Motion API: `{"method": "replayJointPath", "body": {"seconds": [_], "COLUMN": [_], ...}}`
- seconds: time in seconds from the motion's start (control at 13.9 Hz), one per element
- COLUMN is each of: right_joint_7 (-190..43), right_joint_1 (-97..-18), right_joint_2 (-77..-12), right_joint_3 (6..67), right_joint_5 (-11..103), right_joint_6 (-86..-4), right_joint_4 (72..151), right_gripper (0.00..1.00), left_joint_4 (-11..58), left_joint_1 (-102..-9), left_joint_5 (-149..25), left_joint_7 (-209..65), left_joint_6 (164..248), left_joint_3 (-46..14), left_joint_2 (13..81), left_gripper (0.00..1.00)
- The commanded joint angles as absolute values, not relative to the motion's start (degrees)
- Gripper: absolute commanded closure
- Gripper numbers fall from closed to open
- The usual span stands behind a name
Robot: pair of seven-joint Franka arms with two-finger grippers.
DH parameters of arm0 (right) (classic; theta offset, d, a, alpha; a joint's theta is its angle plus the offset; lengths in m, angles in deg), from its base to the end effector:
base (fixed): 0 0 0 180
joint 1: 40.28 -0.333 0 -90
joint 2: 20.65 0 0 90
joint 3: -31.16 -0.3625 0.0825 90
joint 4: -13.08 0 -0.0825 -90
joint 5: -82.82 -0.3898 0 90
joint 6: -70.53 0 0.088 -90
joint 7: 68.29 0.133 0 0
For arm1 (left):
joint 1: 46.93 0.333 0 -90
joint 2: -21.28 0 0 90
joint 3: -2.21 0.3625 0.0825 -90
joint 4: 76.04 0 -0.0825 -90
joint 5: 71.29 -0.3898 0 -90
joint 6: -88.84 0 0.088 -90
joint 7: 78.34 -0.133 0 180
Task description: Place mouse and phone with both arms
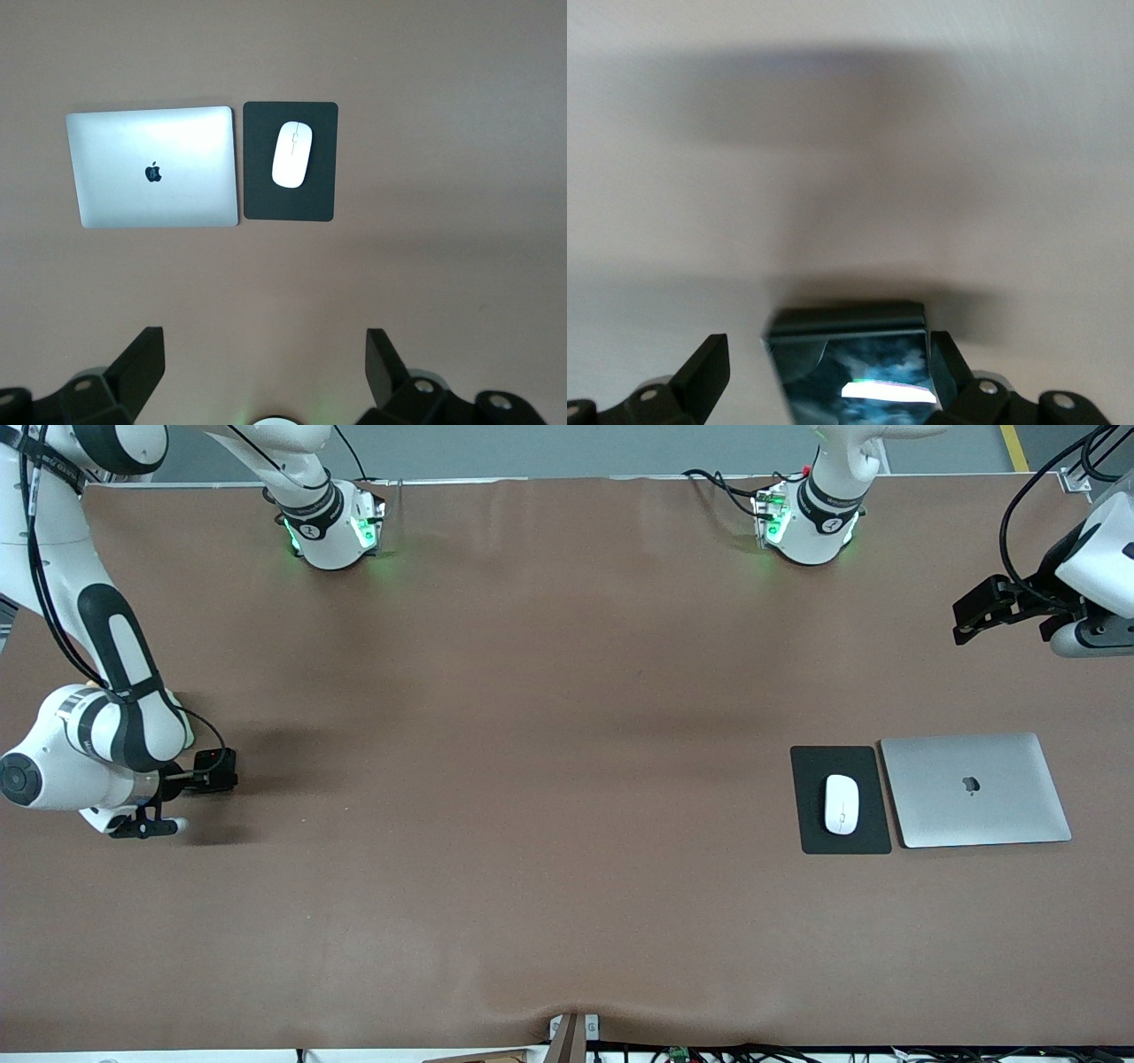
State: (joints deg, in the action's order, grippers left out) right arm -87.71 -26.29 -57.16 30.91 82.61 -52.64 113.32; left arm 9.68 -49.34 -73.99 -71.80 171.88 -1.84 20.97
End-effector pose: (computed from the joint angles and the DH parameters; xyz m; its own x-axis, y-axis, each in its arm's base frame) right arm 0.6445 -0.1576 0.1979 0.9701 0.1029 -0.2197 0.0865 -0.9928 -0.0829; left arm 0.5422 -0.0548 0.6730 0.9993 0.0071 -0.0356 0.0052 -0.9986 -0.0517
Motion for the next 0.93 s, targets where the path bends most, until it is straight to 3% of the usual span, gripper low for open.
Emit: {"method": "replayJointPath", "body": {"seconds": [0.0,0.36,0.86], "right_joint_7": [-86.23,-79.99,-78.76], "right_joint_1": [-32.35,-37.9,-35.97], "right_joint_2": [-51.61,-38.0,-19.44], "right_joint_3": [30.81,30.63,30.98], "right_joint_5": [83.79,83.7,83.17], "right_joint_6": [-50.94,-43.3,-25.73], "right_joint_4": [111.88,111.87,111.96], "right_gripper": [0.0,0.0,0.0], "left_joint_4": [10.53,10.97,11.59], "left_joint_1": [-47.73,-47.55,-47.46], "left_joint_5": [-72.7,-72.78,-72.87], "left_joint_7": [-73.15,-72.1,-72.1], "left_joint_6": [171.02,170.93,170.06], "left_joint_3": [-1.39,-1.74,-1.65], "left_joint_2": [19.78,19.78,19.17], "left_gripper": [0.0,0.0,0.0]}}
